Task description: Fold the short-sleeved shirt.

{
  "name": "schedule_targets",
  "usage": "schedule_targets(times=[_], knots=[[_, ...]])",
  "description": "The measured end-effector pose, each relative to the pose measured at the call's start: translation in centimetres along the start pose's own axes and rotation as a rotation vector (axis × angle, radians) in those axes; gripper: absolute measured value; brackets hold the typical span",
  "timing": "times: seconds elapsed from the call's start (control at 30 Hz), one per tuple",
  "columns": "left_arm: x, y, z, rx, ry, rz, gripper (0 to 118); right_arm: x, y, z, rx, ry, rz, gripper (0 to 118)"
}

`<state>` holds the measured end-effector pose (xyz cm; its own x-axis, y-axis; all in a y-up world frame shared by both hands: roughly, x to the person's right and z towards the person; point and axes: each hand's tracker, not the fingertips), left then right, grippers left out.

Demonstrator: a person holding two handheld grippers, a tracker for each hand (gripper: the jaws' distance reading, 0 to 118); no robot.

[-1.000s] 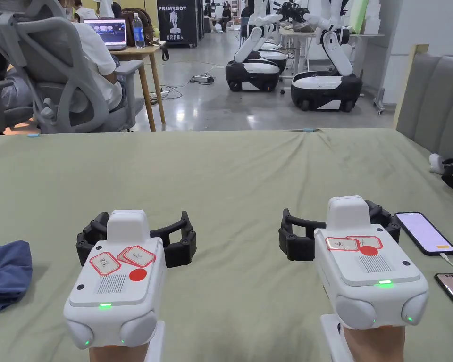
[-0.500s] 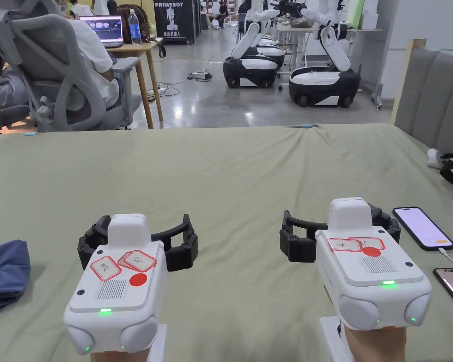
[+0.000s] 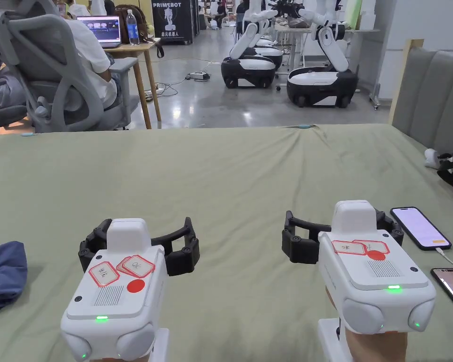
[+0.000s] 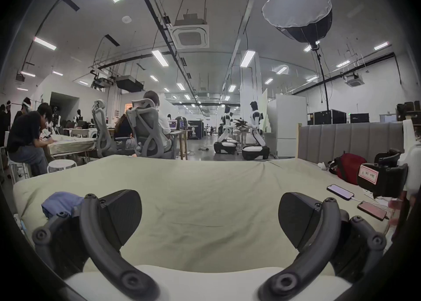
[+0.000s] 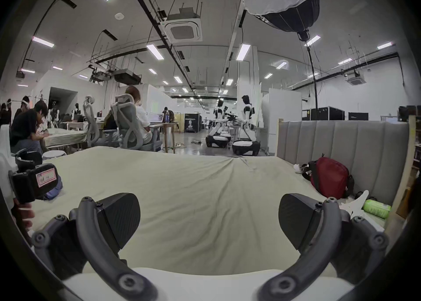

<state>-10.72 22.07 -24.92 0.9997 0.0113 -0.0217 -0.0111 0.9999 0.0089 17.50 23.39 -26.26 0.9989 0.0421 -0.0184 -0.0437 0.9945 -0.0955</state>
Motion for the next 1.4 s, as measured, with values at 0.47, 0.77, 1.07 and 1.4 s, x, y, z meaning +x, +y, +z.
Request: schedule_targets(times=[0.47,0.77,1.07,1.4], knots=[[0.2,-0.21,-0.19,-0.003,0.021,-0.03,118,-0.12,-0.18,0.07,-0.005,0.017,0.033,118],[0.09,-0.14,0.06,-0.004,0.008,-0.031,118,-0.26,0.03,0.08,-0.01,0.014,0.03,118],[0.38,-0.22,-0.04,-0.013,-0.001,-0.038,118,-0.46,-0.17,-0.09,-0.017,0.02,0.039,118],[0.37,-0.25,-0.23,-0.016,0.002,-0.042,118,-0.35,-0.14,-0.08,-0.019,0.011,0.047,118]])
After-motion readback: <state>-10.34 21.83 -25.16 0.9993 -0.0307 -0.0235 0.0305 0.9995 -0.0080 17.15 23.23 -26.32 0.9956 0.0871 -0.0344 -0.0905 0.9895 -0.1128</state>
